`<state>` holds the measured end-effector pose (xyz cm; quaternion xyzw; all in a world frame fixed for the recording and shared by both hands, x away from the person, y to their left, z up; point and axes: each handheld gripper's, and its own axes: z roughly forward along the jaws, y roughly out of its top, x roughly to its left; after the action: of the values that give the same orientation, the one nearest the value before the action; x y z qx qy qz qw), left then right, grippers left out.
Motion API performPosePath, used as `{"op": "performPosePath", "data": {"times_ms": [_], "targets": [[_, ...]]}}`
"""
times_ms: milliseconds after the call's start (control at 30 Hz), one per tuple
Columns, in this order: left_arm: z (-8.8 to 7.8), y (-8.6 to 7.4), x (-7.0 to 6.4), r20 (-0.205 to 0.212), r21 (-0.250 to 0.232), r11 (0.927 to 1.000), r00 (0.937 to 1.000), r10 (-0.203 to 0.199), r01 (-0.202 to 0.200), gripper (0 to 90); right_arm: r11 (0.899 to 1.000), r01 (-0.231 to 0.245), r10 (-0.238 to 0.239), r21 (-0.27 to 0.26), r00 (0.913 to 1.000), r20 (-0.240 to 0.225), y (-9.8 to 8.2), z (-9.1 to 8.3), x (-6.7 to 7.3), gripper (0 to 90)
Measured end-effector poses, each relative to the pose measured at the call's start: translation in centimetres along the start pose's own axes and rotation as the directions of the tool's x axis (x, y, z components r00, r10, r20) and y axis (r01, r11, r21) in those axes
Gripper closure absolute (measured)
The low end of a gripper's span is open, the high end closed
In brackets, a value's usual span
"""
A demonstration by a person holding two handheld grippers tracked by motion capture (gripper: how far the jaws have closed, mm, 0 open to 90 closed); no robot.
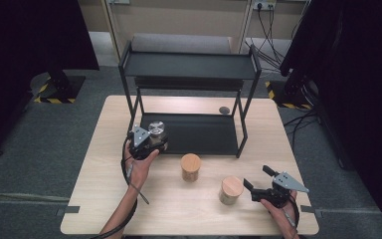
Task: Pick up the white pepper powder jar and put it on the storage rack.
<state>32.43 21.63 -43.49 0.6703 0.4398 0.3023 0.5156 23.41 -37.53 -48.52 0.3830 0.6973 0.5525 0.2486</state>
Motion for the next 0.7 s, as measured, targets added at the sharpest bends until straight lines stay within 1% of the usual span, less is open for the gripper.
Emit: {"op": "performPosePath", "data": {"times_ms": [367, 700], "targets": [[1.1, 0.2, -0.2, -0.01, 0.011, 0.9999, 0.9999, 0.005, -0.004, 30.9, 1.0, 0.0, 0.0, 0.0, 1.0, -0.001, 0.0, 0.0, 0.0, 1.1], [2.1, 0.3, -0.2, -0.025, 0.008, 1.0, 0.9997, 0.001, -0.001, 30.9, 1.0, -0.001, 0.001, 0.0, 1.0, -0.001, 0.0, 0.0, 0.0, 1.2]]}}
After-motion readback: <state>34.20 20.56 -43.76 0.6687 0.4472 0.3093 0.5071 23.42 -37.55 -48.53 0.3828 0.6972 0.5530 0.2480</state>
